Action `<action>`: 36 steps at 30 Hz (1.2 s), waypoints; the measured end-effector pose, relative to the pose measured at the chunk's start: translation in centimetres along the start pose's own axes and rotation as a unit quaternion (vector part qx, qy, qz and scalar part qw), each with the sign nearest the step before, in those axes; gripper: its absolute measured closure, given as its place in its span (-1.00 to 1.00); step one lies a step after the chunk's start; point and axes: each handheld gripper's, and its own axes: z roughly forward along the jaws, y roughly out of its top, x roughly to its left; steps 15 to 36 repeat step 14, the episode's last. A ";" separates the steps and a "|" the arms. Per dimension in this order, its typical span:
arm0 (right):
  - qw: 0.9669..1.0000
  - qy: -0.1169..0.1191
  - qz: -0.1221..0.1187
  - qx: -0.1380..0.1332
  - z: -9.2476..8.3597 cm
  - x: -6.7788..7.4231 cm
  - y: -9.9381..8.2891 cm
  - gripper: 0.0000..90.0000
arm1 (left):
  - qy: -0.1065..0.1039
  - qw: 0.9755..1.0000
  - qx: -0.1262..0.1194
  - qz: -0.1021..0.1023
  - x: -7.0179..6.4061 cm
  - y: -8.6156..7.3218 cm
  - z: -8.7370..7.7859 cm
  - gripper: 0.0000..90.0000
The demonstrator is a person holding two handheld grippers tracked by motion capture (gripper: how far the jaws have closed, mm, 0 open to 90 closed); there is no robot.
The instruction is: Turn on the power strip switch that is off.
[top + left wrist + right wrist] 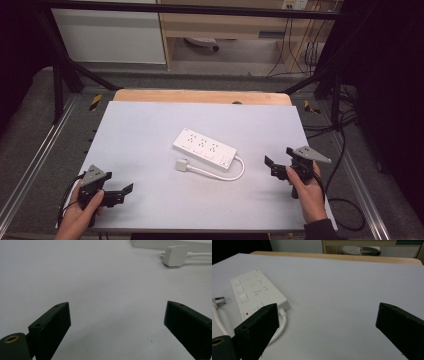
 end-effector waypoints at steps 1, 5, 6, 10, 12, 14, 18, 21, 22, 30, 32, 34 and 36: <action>1.000 -0.002 -0.002 0.004 0.0 -0.1 -0.2 -0.88 | 0.000 1.000 0.000 0.000 0.0 0.0 0.0 -0.85; 1.000 -0.006 -0.008 0.019 -0.2 -0.1 -1.1 -0.88 | 0.000 1.000 -0.001 0.001 0.0 0.0 0.0 -0.85; 1.000 -0.006 -0.006 0.023 -0.2 -0.2 -1.4 -0.88 | 0.000 1.000 -0.001 0.000 0.0 0.0 0.0 -0.85; 0.999 -0.006 -0.008 0.047 -0.2 -0.1 -2.4 -0.89 | 0.000 1.000 0.000 0.001 0.0 0.0 -0.1 -0.84; 0.998 -0.007 -0.014 0.063 -0.1 0.1 -2.8 -0.89 | 0.000 1.000 -0.002 0.000 0.0 0.0 -0.1 -0.85; 0.996 -0.010 -0.023 0.081 0.2 0.3 -3.3 -0.90 | 0.000 1.000 -0.001 0.001 0.0 0.0 0.0 -0.85; 0.996 -0.010 -0.023 0.081 0.2 0.3 -3.3 -0.90 | 0.000 1.000 -0.001 0.001 0.0 0.0 0.0 -0.85; 0.996 -0.010 -0.023 0.081 0.2 0.3 -3.3 -0.90 | 0.000 1.000 -0.001 0.001 0.0 0.0 0.0 -0.85; 0.996 -0.010 -0.023 0.081 0.2 0.3 -3.3 -0.90 | 0.000 1.000 -0.001 0.001 0.0 0.0 0.0 -0.85; 0.996 -0.010 -0.023 0.081 0.2 0.3 -3.3 -0.90 | 0.000 1.000 -0.001 0.001 0.0 0.0 0.0 -0.85; 0.996 -0.010 -0.023 0.081 0.2 0.3 -3.3 -0.90 | 0.000 1.000 -0.001 0.001 0.0 0.0 0.0 -0.85; 0.996 -0.010 -0.023 0.081 0.2 0.3 -3.3 -0.90 | 0.000 1.000 -0.001 0.001 0.0 0.0 0.0 -0.85; 0.996 -0.010 -0.023 0.081 0.2 0.3 -3.3 -0.90 | 0.000 1.000 -0.001 0.001 0.0 0.0 0.0 -0.85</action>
